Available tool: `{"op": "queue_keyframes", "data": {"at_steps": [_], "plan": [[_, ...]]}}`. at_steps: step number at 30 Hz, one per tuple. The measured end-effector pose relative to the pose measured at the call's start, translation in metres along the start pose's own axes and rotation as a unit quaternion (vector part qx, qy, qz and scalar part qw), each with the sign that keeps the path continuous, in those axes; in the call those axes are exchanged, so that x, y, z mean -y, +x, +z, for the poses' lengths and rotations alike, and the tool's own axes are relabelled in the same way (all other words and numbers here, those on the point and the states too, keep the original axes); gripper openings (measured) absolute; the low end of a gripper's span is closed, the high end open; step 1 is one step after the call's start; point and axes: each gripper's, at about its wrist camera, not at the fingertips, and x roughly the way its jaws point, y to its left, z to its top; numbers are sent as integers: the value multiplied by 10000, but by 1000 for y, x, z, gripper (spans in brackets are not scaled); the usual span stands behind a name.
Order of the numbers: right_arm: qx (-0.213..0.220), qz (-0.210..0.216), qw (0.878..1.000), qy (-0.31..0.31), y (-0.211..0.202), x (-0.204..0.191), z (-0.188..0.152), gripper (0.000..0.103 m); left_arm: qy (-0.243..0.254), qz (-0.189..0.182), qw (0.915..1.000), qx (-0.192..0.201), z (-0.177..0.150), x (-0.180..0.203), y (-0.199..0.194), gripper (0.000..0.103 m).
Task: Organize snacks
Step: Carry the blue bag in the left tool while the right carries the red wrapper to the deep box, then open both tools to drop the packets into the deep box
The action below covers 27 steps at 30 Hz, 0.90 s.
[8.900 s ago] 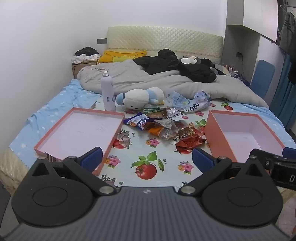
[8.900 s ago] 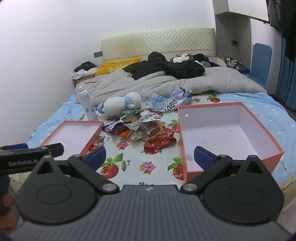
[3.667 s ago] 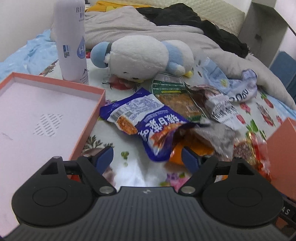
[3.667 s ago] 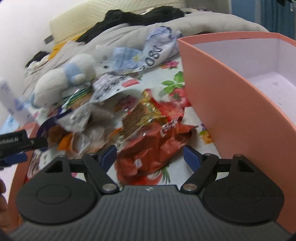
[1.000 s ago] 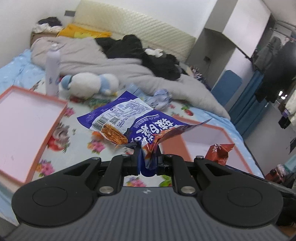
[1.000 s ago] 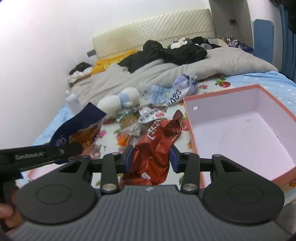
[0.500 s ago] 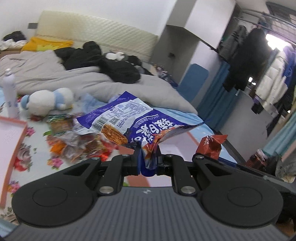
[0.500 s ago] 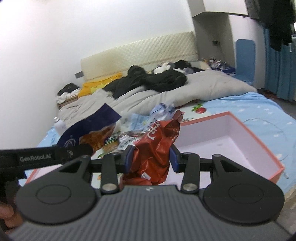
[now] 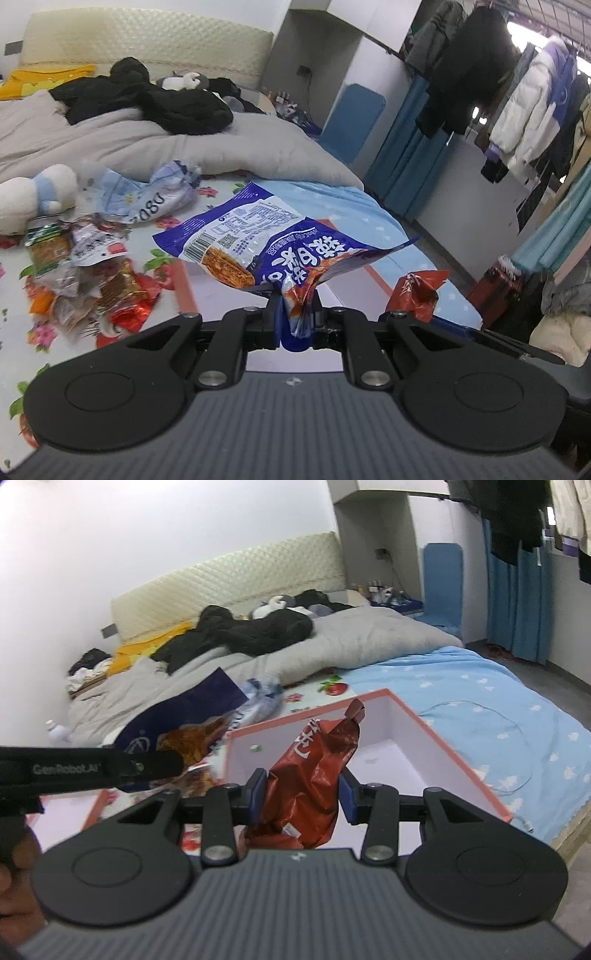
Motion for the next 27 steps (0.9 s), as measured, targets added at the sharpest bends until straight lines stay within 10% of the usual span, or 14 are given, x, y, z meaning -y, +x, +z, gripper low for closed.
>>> {"op": "queue_keyframes", "data": {"at_steps": [16, 27], "plan": [[-993, -336, 9942, 248, 108, 61, -22, 44, 293, 120, 9944, -1010, 8, -3, 158, 15], [-1270, -427, 9904, 328, 134, 65, -29, 54, 335, 164, 9927, -1144, 4, -17, 180, 27]]}}
